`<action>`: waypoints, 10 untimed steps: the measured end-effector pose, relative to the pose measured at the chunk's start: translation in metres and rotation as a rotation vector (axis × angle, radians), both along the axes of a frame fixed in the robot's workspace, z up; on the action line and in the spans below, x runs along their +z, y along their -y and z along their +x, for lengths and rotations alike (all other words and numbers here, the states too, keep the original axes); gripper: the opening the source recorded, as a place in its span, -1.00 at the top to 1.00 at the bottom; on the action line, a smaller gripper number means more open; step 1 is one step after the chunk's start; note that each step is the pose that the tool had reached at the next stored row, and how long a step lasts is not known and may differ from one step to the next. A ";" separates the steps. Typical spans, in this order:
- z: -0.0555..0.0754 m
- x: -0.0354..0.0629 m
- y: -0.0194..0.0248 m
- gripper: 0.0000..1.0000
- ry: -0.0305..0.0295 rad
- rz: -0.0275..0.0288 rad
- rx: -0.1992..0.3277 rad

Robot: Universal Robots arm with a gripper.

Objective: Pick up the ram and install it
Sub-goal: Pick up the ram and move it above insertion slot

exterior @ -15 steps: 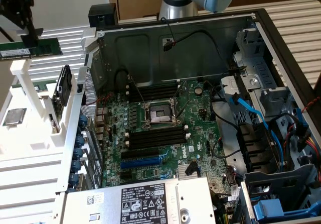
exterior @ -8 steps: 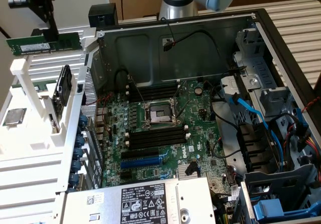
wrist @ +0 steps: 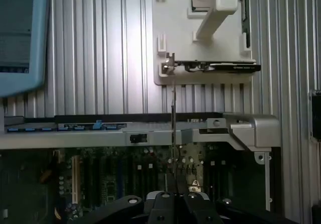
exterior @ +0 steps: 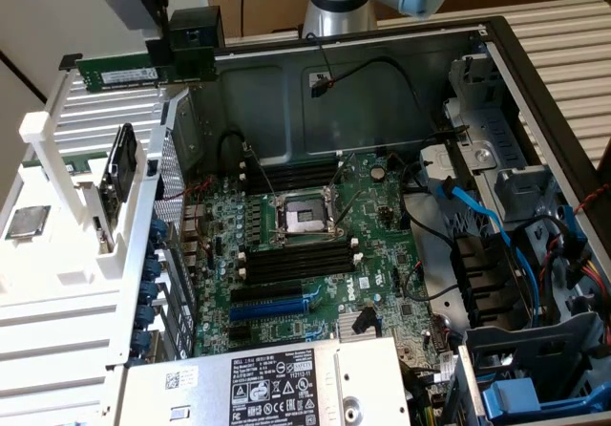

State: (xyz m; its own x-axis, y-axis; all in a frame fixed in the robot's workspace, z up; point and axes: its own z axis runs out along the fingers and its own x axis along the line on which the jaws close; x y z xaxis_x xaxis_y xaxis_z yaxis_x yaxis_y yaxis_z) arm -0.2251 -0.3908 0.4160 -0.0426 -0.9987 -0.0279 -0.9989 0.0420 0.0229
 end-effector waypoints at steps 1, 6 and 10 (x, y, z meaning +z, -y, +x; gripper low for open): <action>0.009 0.0001 0.0000 0.76 0.0000 0.0001 0.000; 0.055 0.0001 0.0000 0.76 -0.0001 0.0000 0.000; 0.077 -0.0002 0.0000 0.76 -0.0001 0.0000 0.000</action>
State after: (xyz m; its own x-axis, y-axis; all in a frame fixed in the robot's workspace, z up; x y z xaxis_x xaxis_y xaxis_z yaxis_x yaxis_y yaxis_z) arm -0.1482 -0.3908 0.4158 -0.0424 -0.9987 -0.0279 -0.9989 0.0418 0.0230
